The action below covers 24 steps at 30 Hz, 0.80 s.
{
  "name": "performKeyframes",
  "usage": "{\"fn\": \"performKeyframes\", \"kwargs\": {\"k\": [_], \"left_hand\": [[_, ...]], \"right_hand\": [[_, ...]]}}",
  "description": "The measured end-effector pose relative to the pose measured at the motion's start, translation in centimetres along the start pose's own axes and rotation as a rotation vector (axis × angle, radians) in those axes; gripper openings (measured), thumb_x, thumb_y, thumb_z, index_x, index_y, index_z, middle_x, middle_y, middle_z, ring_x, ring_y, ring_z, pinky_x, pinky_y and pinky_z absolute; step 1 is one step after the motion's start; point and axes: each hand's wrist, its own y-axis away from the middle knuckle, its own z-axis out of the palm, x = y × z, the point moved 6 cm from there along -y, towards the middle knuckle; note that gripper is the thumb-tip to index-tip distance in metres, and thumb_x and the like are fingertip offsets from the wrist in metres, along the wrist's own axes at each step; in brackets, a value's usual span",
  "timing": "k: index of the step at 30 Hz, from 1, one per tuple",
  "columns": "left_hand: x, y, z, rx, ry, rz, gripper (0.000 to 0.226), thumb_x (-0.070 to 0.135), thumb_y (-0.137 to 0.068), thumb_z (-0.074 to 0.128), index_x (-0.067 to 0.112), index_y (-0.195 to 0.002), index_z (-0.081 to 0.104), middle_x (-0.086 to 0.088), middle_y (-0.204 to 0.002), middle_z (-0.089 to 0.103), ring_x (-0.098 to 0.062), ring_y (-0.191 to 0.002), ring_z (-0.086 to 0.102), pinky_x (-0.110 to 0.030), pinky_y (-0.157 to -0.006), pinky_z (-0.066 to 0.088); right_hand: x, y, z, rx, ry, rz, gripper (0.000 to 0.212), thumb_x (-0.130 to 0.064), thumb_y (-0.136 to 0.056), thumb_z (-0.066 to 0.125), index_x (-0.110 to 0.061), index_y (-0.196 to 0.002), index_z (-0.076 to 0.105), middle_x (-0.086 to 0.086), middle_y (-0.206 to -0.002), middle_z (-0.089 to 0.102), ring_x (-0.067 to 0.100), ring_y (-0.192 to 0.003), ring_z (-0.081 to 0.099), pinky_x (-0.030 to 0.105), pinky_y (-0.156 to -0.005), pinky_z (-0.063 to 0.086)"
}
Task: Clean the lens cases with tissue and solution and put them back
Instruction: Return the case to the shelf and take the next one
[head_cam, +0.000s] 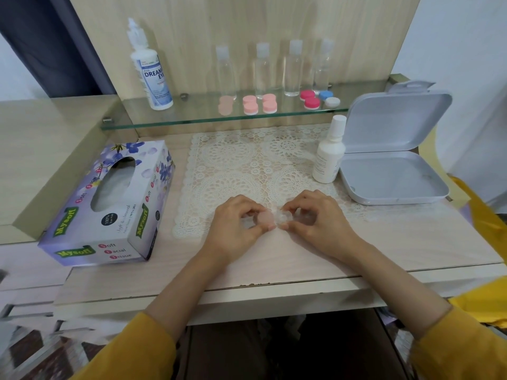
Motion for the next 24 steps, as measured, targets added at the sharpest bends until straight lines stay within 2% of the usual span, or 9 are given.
{"fn": "performKeyframes", "kwargs": {"k": [2,4,6,9,11,13,15,18,24], "left_hand": [[0.0,0.1,-0.1,0.018,0.017,-0.003,0.023,0.017,-0.063,0.083,0.010,-0.081,0.071,0.006,-0.081,0.060,0.002,-0.075,0.054,-0.005,-0.073,0.039],[-0.1,0.2,-0.1,0.013,0.024,-0.007,0.023,0.019,-0.064,0.082,0.012,-0.082,0.070,0.007,-0.082,0.060,0.002,-0.077,0.054,-0.007,-0.075,0.040],[-0.2,0.2,0.0,0.002,0.024,0.002,0.026,0.021,-0.064,0.082,0.013,-0.087,0.070,0.008,-0.084,0.060,0.002,-0.078,0.054,-0.006,-0.076,0.040],[-0.3,0.3,0.0,-0.008,0.028,0.009,0.036,0.023,-0.064,0.082,0.013,-0.096,0.070,0.009,-0.086,0.059,0.005,-0.078,0.054,-0.004,-0.077,0.039],[-0.2,0.3,0.0,-0.023,0.035,0.013,0.039,0.022,-0.064,0.082,0.014,-0.101,0.069,0.009,-0.087,0.059,0.006,-0.080,0.054,-0.006,-0.079,0.040],[-0.3,0.4,0.0,-0.038,0.044,0.013,0.039,0.020,-0.066,0.081,0.015,-0.102,0.069,0.009,-0.088,0.060,0.002,-0.083,0.055,-0.011,-0.082,0.041],[-0.3,0.4,0.0,-0.048,0.051,0.007,0.036,0.018,-0.068,0.080,0.016,-0.103,0.069,0.011,-0.088,0.060,-0.003,-0.084,0.058,-0.012,-0.083,0.041],[-0.5,0.4,0.1,-0.059,0.029,0.016,0.033,0.018,-0.071,0.078,0.018,-0.102,0.070,0.008,-0.090,0.062,-0.008,-0.087,0.059,-0.016,-0.085,0.041],[-0.6,0.3,0.1,-0.073,0.032,0.009,0.030,0.019,-0.072,0.077,0.019,-0.101,0.070,0.006,-0.094,0.064,-0.010,-0.093,0.056,-0.018,-0.086,0.040]], "right_hand": [[0.0,0.2,-0.4,-0.011,0.062,0.000,0.035,-0.026,-0.071,0.078,-0.014,-0.103,0.069,-0.002,-0.091,0.060,0.016,-0.084,0.049,0.037,-0.084,0.041],[0.2,0.6,-1.1,-0.031,0.113,0.019,0.050,-0.033,-0.071,0.076,-0.014,-0.115,0.063,-0.004,-0.097,0.055,0.011,-0.087,0.045,0.027,-0.083,0.037],[0.5,1.1,-1.6,-0.082,0.157,0.027,0.057,-0.041,-0.070,0.075,-0.016,-0.119,0.060,-0.007,-0.100,0.053,0.008,-0.089,0.044,0.021,-0.080,0.031],[0.7,1.9,-1.8,-0.137,0.183,0.004,0.042,-0.040,-0.070,0.071,-0.021,-0.108,0.067,-0.010,-0.095,0.055,0.005,-0.084,0.048,0.021,-0.076,0.033],[0.7,2.2,-1.8,-0.147,0.140,-0.020,0.026,-0.024,-0.072,0.071,-0.021,-0.098,0.071,-0.012,-0.088,0.056,0.002,-0.075,0.051,0.017,-0.069,0.037],[0.5,2.2,-1.7,-0.139,0.121,-0.034,0.020,-0.012,-0.076,0.069,-0.018,-0.094,0.071,-0.017,-0.085,0.052,0.001,-0.072,0.053,0.009,-0.062,0.037],[0.4,1.9,-1.8,-0.126,0.126,-0.021,0.019,-0.010,-0.080,0.065,-0.014,-0.098,0.069,-0.018,-0.085,0.048,0.001,-0.068,0.051,0.007,-0.061,0.036],[-0.2,1.1,-2.0,-0.124,0.114,-0.042,0.024,-0.002,-0.079,0.064,-0.008,-0.103,0.067,-0.005,-0.088,0.050,0.002,-0.065,0.049,0.008,-0.065,0.038],[-2.1,-0.7,-0.7,-0.256,0.163,-0.109,0.027,0.001,-0.081,0.060,-0.006,-0.106,0.066,-0.002,-0.093,0.049,-0.002,-0.066,0.044,0.013,-0.065,0.034]]}}
